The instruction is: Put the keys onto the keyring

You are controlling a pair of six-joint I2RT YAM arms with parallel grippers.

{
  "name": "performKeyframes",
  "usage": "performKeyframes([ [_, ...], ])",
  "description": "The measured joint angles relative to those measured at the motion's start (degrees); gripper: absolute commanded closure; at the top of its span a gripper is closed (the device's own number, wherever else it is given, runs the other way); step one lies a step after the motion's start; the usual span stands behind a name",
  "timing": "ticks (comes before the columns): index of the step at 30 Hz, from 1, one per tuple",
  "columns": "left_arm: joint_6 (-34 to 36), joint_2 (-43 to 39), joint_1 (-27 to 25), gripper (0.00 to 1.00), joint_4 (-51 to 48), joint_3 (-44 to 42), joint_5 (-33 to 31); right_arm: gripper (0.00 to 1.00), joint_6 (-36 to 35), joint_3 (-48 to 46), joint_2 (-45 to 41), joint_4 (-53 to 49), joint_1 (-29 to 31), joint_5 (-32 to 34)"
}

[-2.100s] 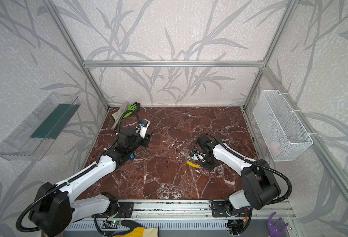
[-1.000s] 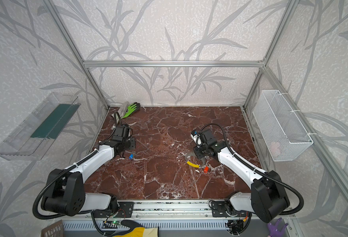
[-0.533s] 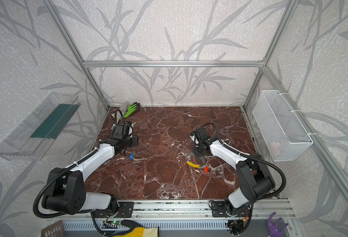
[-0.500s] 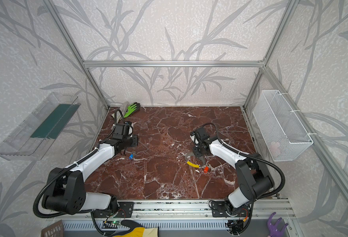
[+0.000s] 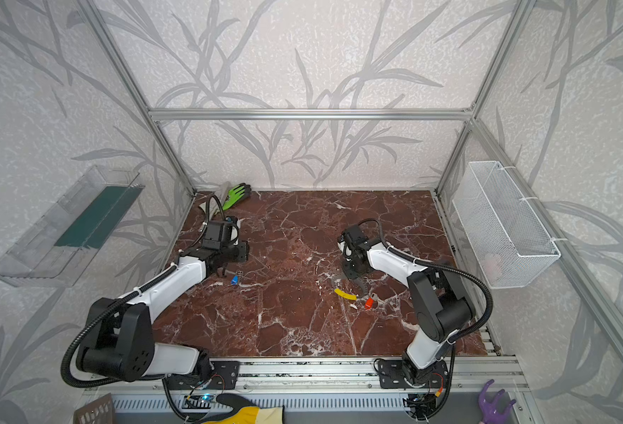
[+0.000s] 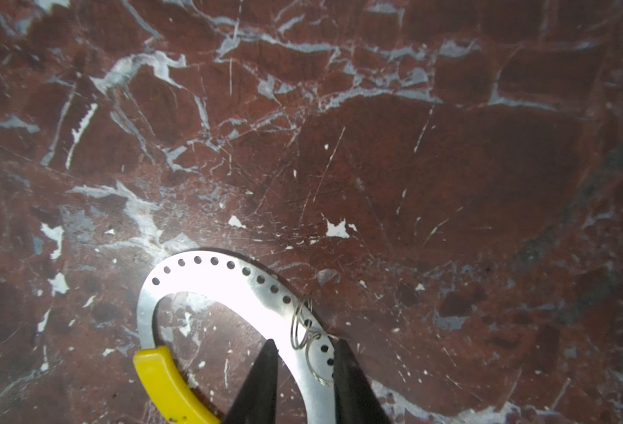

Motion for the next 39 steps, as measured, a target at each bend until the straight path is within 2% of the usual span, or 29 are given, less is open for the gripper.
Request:
performKeyframes([
  [8,0.4,0.3,0.0,0.49,0.0,0.0,0.9,0.84,-0.6,1.9,4.2,-1.1,0.5,0.5],
  [14,1.0,0.4,0.0,0.49,0.0,0.0,1.0,0.99,-1.5,2.9,5.6,-1.7,0.8,1.6],
  [19,1.2,0.3,0.0,0.5,0.1,0.0,2.5,1.0,-3.4,2.8,4.0,-2.0,1.4,1.6],
  [25,2.6,-2.7,-0.9,0.51,5.1,-0.9,10.6,1.0,-9.4,1.1,-6.0,-1.9,1.8,-3.5],
  [28,5.5,-7.0,-3.9,0.54,10.3,-3.7,15.8,1.0,-13.6,0.3,-11.7,-1.9,1.8,-7.1],
  [34,14.7,-15.6,-13.5,0.59,26.6,-13.4,25.3,1.0,-22.8,-5.2,-24.5,1.7,1.8,-16.6],
  [36,16.5,-15.9,-14.3,0.63,29.4,-14.0,28.2,1.0,-25.5,-8.5,-29.6,4.2,1.8,-19.8],
  [39,19.4,-16.1,-15.3,0.63,31.5,-12.8,32.7,1.0,-28.8,-13.9,-36.9,9.1,1.6,-24.5],
])
